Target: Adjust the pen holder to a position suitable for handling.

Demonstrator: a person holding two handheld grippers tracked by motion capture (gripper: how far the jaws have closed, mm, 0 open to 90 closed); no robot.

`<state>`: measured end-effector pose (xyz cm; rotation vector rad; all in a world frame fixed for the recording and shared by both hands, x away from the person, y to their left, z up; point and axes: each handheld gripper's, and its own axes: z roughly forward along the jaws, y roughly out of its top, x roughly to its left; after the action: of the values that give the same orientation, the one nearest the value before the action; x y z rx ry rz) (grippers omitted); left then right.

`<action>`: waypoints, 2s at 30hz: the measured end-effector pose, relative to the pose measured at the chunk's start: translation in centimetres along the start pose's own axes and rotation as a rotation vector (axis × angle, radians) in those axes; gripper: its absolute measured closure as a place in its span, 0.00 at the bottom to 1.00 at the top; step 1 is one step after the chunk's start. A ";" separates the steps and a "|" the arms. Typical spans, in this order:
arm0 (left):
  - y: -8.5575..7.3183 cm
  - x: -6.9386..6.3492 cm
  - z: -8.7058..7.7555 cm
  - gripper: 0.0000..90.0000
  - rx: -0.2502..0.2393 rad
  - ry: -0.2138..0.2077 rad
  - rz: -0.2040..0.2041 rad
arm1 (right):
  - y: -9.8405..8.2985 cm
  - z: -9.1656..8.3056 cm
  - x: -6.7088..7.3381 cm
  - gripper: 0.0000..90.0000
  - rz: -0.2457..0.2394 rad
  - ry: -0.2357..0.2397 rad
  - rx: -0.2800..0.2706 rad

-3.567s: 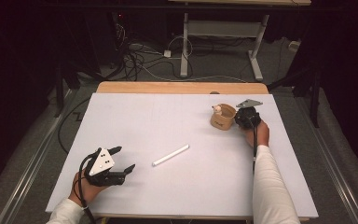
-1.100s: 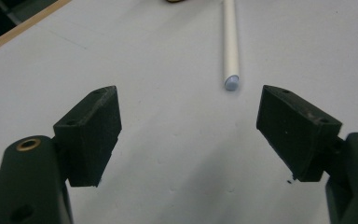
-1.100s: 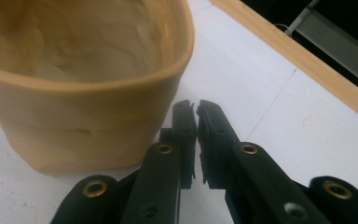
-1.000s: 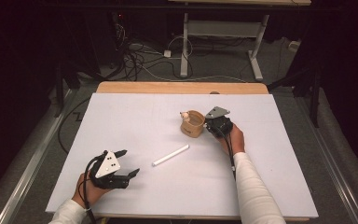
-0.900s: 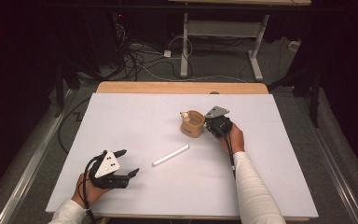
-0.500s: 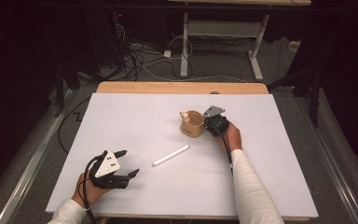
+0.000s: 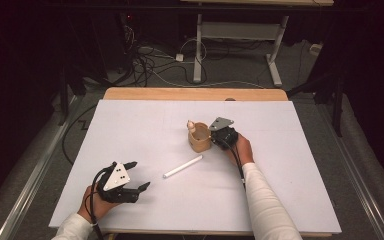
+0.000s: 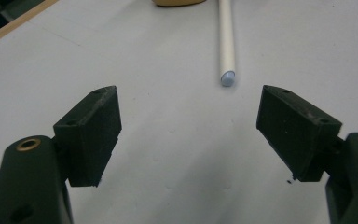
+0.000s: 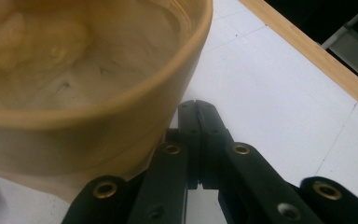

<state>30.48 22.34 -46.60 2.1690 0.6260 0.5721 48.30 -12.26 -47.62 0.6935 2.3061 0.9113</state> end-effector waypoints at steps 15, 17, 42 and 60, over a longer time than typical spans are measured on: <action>0.0 0.0 -0.3 0.23 -0.002 0.014 -0.003 | -0.1 -2.7 -0.9 0.86 0.086 -0.060 -0.041; 0.0 0.0 -0.3 0.23 -0.002 0.016 -0.005 | 0.1 -3.9 -1.1 0.83 0.110 -0.055 -0.067; -0.2 0.5 -0.4 0.23 0.005 0.050 0.002 | -3.4 -15.2 1.7 0.43 0.180 -0.153 -0.308; -0.4 0.3 -0.2 0.23 0.015 0.046 0.024 | -8.8 -20.4 5.3 0.29 0.106 -0.159 -0.358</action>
<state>30.51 22.81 -46.77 2.1856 0.6309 0.6335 28.89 -23.43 -43.14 0.7080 1.9146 1.2314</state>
